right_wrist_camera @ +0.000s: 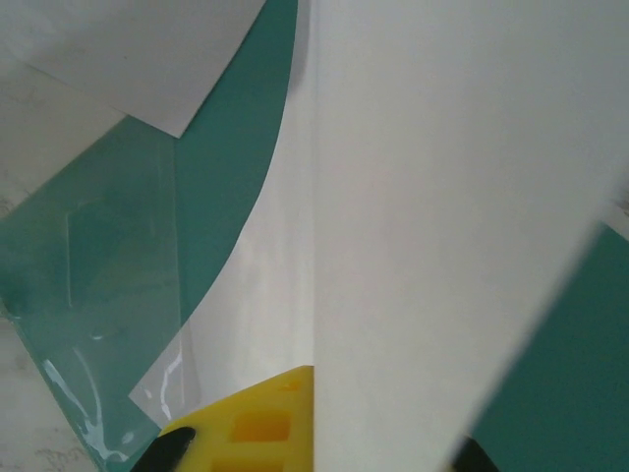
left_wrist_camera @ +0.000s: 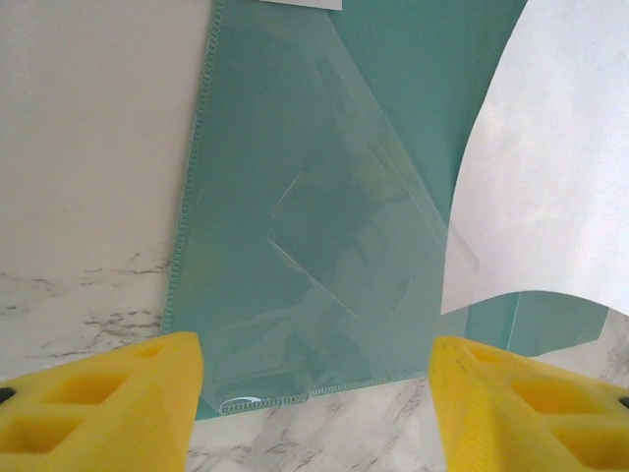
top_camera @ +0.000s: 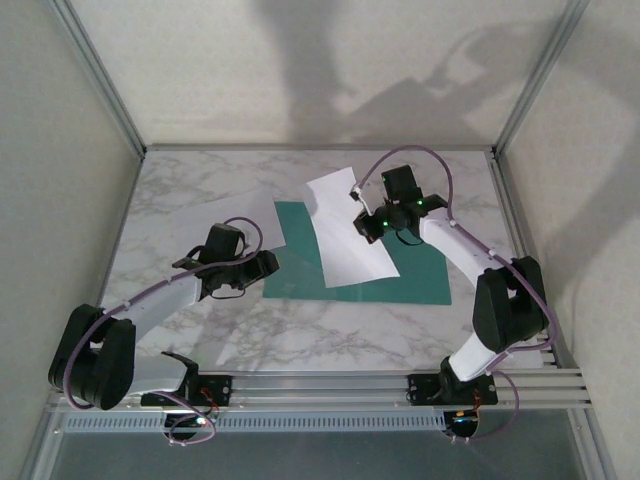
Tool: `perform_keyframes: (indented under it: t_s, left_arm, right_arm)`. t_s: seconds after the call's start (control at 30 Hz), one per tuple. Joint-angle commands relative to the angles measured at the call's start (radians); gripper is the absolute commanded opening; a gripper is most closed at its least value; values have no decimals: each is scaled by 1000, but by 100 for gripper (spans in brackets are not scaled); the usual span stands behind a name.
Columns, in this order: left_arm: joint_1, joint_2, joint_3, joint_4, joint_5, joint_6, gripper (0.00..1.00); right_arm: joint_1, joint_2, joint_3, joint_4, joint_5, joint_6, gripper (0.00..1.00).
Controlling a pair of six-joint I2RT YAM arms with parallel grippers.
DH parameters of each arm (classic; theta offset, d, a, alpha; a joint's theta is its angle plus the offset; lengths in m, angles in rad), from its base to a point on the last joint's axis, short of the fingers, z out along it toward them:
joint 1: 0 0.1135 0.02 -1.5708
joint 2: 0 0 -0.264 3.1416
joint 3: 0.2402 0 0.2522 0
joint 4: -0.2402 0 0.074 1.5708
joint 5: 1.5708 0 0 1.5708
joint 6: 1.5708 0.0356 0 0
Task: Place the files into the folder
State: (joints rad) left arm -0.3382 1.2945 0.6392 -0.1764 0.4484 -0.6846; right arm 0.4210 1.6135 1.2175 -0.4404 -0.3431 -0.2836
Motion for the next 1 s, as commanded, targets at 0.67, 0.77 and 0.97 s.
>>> perform_keyframes:
  t_s: [0.67, 0.77, 0.97]
  left_arm:
    - [9, -15, -13, 25, 10, -15, 63]
    - [10, -12, -12, 25, 9, -13, 63]
    - [9, -1, -10, 28, 11, -12, 63]
  right_arm:
    - [-57, 187, 35, 179, -310, 147, 0]
    - [-62, 212, 44, 183, -340, 168, 0]
    - [-77, 242, 47, 204, -400, 185, 0]
